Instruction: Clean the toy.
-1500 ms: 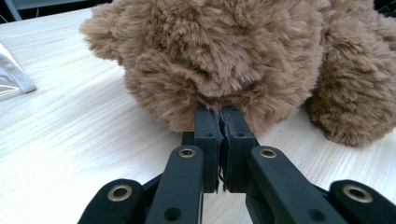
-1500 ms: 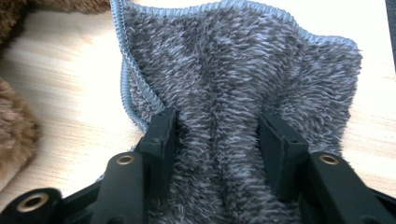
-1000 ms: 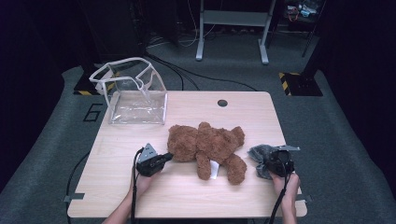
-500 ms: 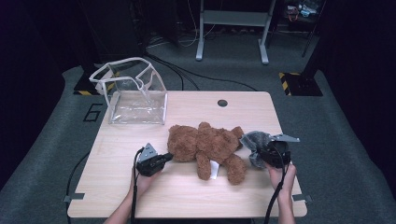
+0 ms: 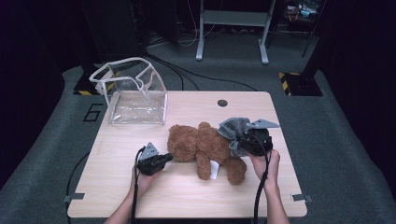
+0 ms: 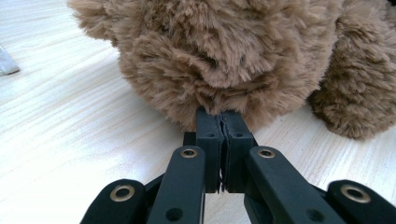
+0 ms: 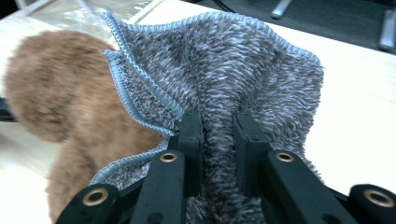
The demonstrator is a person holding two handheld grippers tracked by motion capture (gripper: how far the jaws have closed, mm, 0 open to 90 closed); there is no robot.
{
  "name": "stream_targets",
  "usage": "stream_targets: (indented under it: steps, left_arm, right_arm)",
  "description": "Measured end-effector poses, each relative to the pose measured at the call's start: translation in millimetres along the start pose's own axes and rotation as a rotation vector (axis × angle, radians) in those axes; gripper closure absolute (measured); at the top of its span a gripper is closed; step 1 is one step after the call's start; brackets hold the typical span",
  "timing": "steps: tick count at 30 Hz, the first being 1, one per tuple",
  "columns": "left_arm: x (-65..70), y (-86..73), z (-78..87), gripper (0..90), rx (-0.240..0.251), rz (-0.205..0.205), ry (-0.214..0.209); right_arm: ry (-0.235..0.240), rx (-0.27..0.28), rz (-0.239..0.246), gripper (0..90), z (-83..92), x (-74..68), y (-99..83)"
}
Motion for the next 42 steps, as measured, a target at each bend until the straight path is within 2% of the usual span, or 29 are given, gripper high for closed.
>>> stream_targets:
  steps: [5,9,10,11,16,17,20,25,26,27,28,32,33,36,39,41,42]
  left_arm:
    - [-0.8,0.2,0.8,87.8,0.008,0.0,-0.005]
    - [-0.4,0.3,0.6,87.7,0.009,0.005,-0.006]
    - [-0.4,0.3,0.7,87.7,0.009,0.004,-0.006]
    - [-0.3,0.2,0.7,87.7,0.009,0.003,-0.007]
    - [0.4,0.3,0.7,87.7,0.012,0.009,-0.009]
    - [0.4,0.3,0.7,87.7,0.012,0.007,-0.008]
    - [0.1,-0.1,1.0,87.8,0.007,0.0,-0.007]
    - [0.4,0.8,0.2,87.7,0.021,0.007,0.0]
    - [0.1,0.8,0.2,87.7,0.02,0.004,0.001]
    - [0.1,0.8,0.2,87.7,0.02,0.003,0.002]
    - [0.1,0.8,0.2,87.7,0.02,0.003,0.002]
    - [0.1,0.7,0.3,87.7,0.019,0.003,0.001]
    - [0.3,0.8,0.2,87.6,0.021,0.007,0.0]
    - [0.7,0.4,0.8,87.6,0.015,0.008,-0.007]
    - [0.6,0.3,0.9,87.6,0.013,0.006,-0.008]
    - [0.4,0.2,1.0,87.6,0.012,0.004,-0.007]
    - [0.6,0.4,0.9,87.6,0.015,0.008,-0.007]
  right_arm:
    - [0.035,-0.009,0.066,75.1,-9.6,-28.1,16.3]
    - [0.061,-0.03,0.105,75.1,-23.8,-50.6,23.9]
    - [0.073,-0.039,0.119,74.8,-31.1,-60.2,27.1]
    - [0.073,-0.039,0.119,74.8,-31.1,-60.2,27.1]
    - [0.104,-0.043,0.135,74.7,-44.2,-80.2,34.9]
    - [0.107,-0.043,0.15,74.7,-46.1,-81.6,35.8]
    - [0.119,-0.05,0.135,74.7,-53.4,-90.5,39.7]
    - [0.146,-0.047,0.155,74.7,-64.1,-101.9,45.4]
    - [0.15,-0.049,0.14,74.7,-65.3,-105.0,46.2]
    - [0.151,-0.051,0.166,74.7,-66.5,-106.3,46.1]
    - [0.159,-0.049,0.156,74.7,-67.7,-111.1,46.7]
    - [0.17,-0.062,0.201,74.7,-67.9,-119.9,43.4]
    - [0.175,-0.07,0.189,74.7,-67.1,-123.9,41.5]
    - [0.186,-0.069,0.219,74.7,-66.5,-129.7,36.8]
    - [0.195,-0.084,0.222,74.6,-65.7,-136.7,29.5]
    - [0.203,-0.084,0.248,74.6,-65.8,-139.8,24.8]
    - [0.209,-0.089,0.241,74.6,-65.3,-141.6,22.9]
Point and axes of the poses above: each handheld gripper's, and its own axes: z roughly backward along the jaws, y roughly out of its top, x roughly to its right, the point moved 8 cm from there along -z, roughly forward along the jaws, and after that the axes turned 9 degrees about -x, right-handed, at the moved point
